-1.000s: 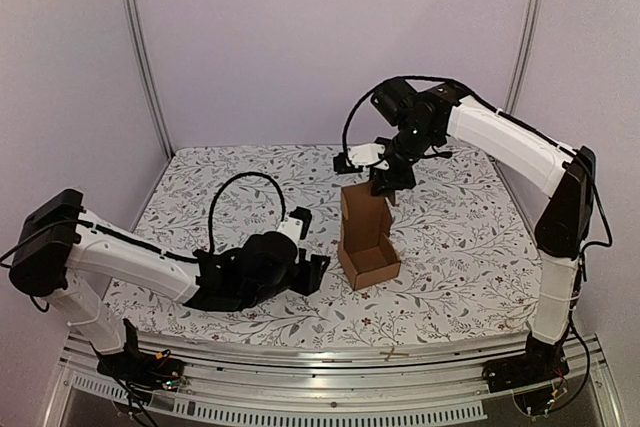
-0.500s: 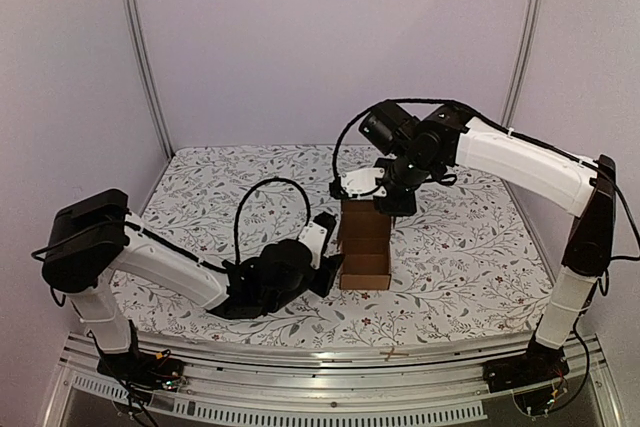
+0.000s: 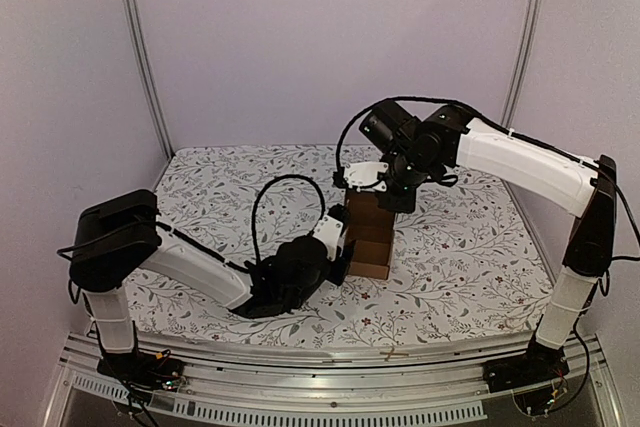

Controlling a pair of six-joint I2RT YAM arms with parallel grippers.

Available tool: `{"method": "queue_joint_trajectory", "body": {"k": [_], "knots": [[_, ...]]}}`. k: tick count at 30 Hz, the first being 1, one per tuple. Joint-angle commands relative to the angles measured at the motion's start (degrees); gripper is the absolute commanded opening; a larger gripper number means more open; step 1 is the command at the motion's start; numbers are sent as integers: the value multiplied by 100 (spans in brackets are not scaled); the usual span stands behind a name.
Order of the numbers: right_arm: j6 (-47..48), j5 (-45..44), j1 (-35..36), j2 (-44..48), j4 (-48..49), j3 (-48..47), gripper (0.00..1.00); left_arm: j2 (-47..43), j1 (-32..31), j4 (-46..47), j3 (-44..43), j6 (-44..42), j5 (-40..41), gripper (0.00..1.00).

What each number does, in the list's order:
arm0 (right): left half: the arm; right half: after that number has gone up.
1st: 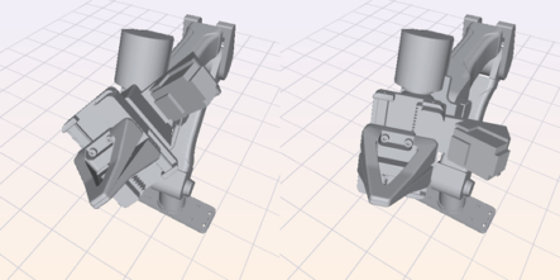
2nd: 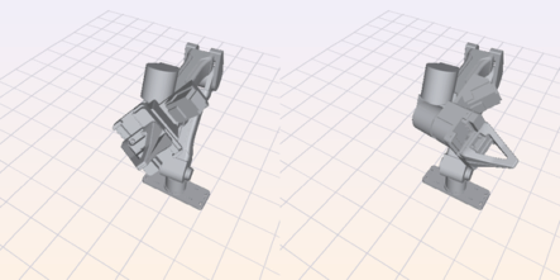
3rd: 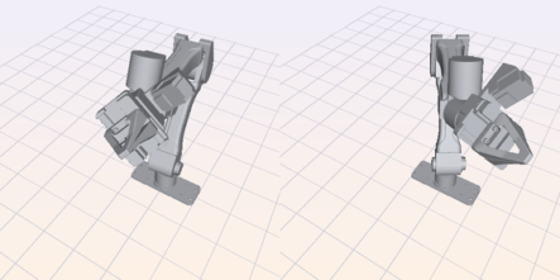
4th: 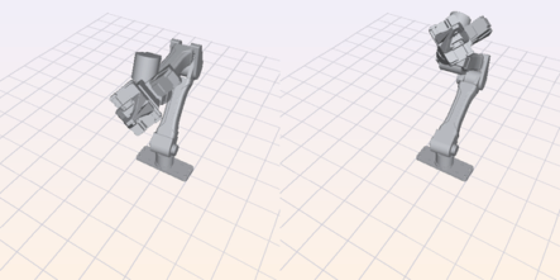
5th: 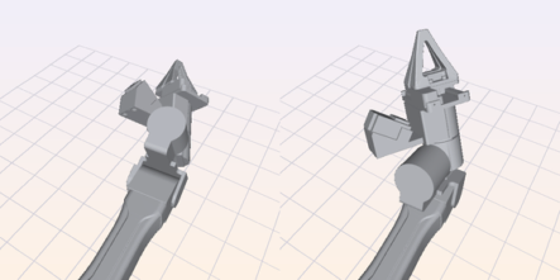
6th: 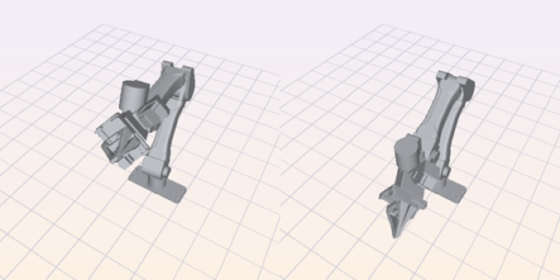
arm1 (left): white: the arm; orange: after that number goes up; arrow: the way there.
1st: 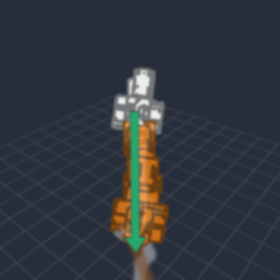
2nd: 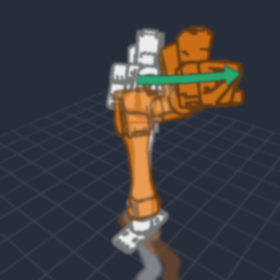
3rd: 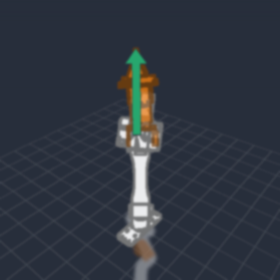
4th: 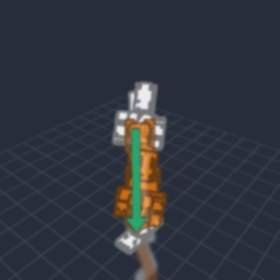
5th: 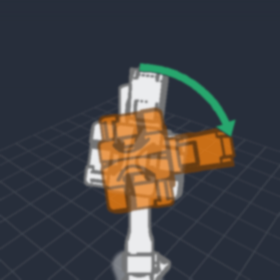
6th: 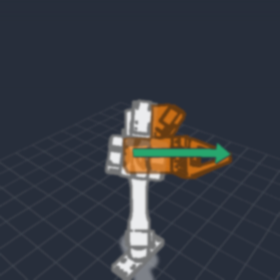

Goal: Fold the paper box

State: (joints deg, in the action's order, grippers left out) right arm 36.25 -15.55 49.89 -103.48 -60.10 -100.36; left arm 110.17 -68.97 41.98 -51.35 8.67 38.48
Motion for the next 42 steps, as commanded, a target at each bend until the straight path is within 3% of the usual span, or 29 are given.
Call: {"method": "queue_joint_trajectory", "body": {"k": [1, 5, 8, 13, 26, 36, 42], "knots": [[-239, -2, 33, 172, 60, 119, 0, 344, -47, 1374, 221, -671, 389, 56], [-254, -18, 36, 173, 65, 150, 0, 550, 1, 1921, 315, -1141, 272, 66], [-308, -28, 31, 154, 68, 148, 0, 622, 122, 2226, 445, -1325, -423, 72], [-422, 8, 33, 62, 84, 90, 0, 675, 313, 2225, 406, -1375, -1033, 72], [-493, 52, 36, -5, 90, 121, 0, 999, 395, 2332, 97, -1421, -1723, 71], [-504, 401, 36, 119, 15, 460, 0, 983, 365, 2377, 223, -1456, -1736, 70], [-535, 369, 33, 156, 37, 534, 0, 604, 84, 2711, 877, -1664, -1606, 67]]}}
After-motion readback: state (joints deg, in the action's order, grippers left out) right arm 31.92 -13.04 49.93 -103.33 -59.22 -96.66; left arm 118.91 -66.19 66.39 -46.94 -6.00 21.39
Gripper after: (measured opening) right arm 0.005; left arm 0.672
